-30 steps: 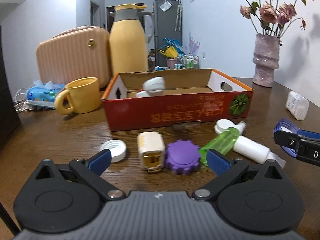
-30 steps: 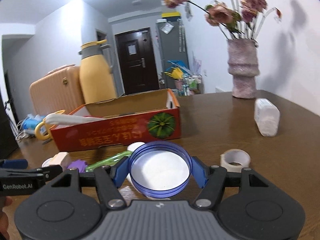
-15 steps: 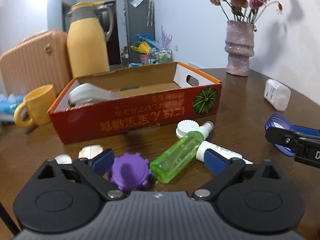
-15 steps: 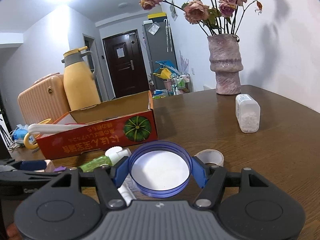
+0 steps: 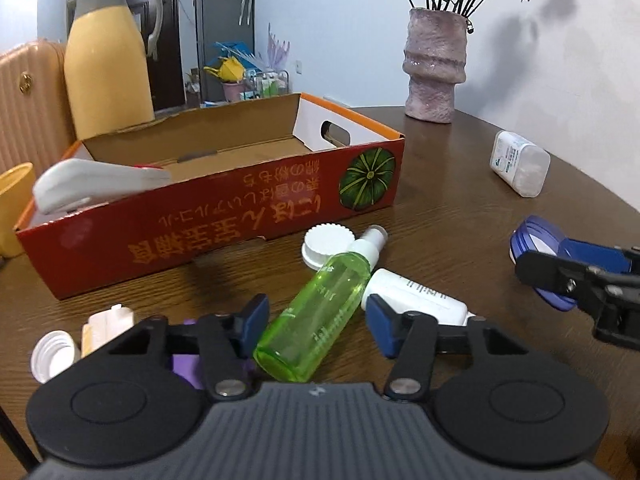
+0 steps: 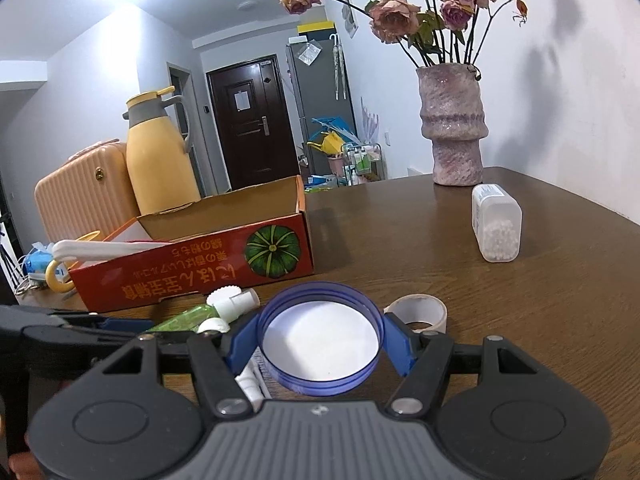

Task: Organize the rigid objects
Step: 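Grasp the green spray bottle with the left tool while the right tool lifts the lid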

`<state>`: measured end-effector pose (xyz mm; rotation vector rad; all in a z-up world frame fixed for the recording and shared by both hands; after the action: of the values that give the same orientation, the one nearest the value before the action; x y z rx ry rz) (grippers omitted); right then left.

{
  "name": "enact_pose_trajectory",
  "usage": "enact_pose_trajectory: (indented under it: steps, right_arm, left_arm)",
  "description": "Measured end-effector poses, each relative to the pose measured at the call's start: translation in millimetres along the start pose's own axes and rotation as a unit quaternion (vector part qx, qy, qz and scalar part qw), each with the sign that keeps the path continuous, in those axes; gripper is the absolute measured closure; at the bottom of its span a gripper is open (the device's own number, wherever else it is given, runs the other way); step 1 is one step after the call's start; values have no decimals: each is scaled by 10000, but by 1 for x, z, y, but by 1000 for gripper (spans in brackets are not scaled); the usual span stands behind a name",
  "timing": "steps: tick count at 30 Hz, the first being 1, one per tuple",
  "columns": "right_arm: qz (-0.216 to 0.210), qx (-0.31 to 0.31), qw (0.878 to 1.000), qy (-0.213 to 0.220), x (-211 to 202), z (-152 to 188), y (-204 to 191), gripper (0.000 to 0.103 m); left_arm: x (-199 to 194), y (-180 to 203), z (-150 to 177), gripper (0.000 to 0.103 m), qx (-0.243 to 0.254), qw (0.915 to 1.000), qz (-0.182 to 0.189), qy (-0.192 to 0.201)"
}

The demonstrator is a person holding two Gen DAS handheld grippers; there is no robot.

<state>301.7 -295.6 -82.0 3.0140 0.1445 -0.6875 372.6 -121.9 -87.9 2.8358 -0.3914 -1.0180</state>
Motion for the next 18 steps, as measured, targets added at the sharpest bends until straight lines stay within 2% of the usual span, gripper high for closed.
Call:
enact_pose_trajectory:
  steps: [6,10,14,18]
  right_arm:
    - [-118,-92,9998,-105,4,1,-5,38]
    - [-159,-91,9998,-121,6,1,-6,38]
    - [-173,-74,9996,-203,9,2,-6,38]
    - [-183,-45,9996,-225,10,2,-6,38]
  left_arm:
    - [11,-1,-3,69,-61,9994,244,-243]
    - [11,9,6,68,281,9988,262,-311]
    - [14,8,4,71,82,9990,313,-324]
    - [13,9,5,72,91,9996,134,-227]
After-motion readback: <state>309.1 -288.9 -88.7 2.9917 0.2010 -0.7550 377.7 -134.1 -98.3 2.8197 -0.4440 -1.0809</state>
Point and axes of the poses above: each gripper's, at about its wrist camera, not at the fingertips, and x roughly the way its jaws point, y to its right, z to its underside, the point moved 4 cm from there along x, roughly the way its jaws point, and after that the axes turned 14 degrees about -x, right-handed, at the moved point
